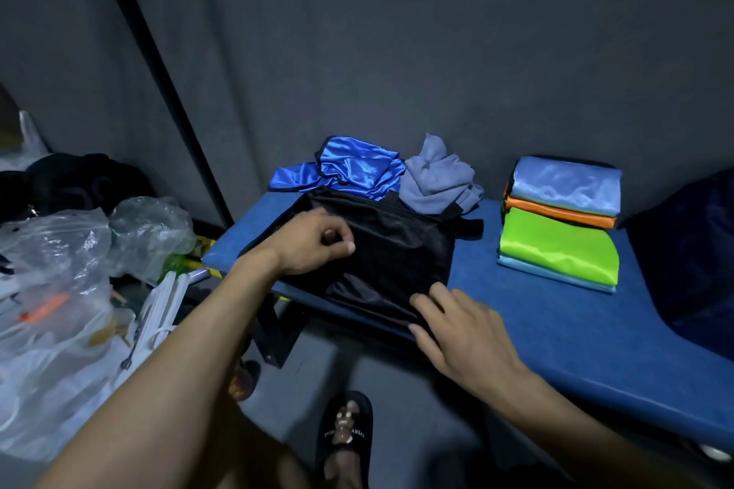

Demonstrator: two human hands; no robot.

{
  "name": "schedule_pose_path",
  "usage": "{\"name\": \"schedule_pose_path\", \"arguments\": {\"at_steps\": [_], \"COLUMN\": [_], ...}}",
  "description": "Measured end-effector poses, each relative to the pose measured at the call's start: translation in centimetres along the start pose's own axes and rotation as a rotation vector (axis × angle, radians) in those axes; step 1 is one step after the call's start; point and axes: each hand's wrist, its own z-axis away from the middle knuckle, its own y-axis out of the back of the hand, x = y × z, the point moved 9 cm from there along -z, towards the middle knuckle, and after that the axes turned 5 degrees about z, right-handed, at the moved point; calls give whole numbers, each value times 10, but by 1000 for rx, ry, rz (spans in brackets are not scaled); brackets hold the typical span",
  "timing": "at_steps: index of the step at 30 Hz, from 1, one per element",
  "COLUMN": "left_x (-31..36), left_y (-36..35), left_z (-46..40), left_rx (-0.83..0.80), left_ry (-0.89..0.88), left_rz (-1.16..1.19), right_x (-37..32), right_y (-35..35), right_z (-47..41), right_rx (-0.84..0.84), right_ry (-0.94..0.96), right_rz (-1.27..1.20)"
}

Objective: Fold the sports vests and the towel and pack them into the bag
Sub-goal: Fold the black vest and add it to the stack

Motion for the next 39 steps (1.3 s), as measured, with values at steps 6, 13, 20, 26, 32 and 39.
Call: {"name": "schedule_pose_path", "arguments": {"at_steps": [6,13,20,26,32,39], "left_x": [-13,-26,0,99,113,109], "left_y": [-21,-29,-12,-79,-107,-81], "left_z": [19,29,23,28,30,39], "left_rx": [-144,-30,-14,-336,-161,-106], "left_ry": [342,362,268,-154,-294,-352], "left_rz": [-129,230,-216,-127,-549,-181], "right_x": [-3,1,85,113,111,112], "right_y": [-3,-10,-41,-89,-110,-109], "right_z": [-3,-4,-15,-24,-39,-50], "right_rx": [18,5,-195,-274,-349,-287], "right_ry": [-10,-26,-614,-1073,-1207,-1244], "right_rz": [-78,-184,-470,-1134,-1278,-1331]}}
